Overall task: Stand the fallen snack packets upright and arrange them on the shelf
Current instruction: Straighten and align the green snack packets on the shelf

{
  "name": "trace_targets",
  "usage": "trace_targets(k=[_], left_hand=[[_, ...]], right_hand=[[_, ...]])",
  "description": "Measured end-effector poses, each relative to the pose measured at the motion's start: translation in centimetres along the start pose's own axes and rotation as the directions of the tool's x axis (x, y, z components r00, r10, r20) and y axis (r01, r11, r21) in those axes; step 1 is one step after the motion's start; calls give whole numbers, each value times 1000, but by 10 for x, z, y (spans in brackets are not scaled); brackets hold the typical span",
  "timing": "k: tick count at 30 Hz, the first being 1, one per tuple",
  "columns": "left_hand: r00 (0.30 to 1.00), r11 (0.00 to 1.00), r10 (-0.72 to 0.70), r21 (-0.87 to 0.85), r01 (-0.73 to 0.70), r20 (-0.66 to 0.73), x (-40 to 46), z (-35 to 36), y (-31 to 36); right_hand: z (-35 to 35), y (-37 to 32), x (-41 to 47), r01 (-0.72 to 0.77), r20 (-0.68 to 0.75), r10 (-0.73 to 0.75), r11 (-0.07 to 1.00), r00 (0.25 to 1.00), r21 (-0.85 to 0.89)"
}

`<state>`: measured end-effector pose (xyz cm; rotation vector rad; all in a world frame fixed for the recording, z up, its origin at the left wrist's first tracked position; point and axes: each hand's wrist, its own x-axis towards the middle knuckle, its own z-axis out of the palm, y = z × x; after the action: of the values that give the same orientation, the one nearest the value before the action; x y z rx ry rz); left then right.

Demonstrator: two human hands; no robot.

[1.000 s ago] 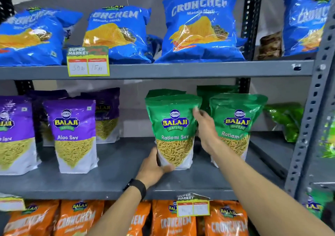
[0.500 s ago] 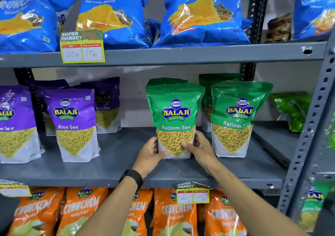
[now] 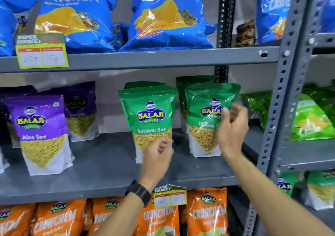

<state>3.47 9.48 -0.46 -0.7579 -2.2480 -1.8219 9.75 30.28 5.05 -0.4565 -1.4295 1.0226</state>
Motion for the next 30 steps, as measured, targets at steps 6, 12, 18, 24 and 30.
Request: trace_targets(k=[6,12,18,24,30], left_hand=[[913,982,-187,98,162,363,24,91,6],[929,976,-200,142,163,311,52,104,-33],[947,983,-136,159,92,292,39,107,-23],[960,990,-100,123,69,262,51,116,-53],[957,989,-85,137,48,278,38,113,-29]], right_hand=[[15,-2,102,-385,19,387,912,922,144],[18,-4,125,-383,128,363,902,923,197],[5,12,102,-379,257,333,912,907,155],[-21,79,25,-473,414,431,881,802,0],[-41,99,-2,-384,468,408,911,784,-150]])
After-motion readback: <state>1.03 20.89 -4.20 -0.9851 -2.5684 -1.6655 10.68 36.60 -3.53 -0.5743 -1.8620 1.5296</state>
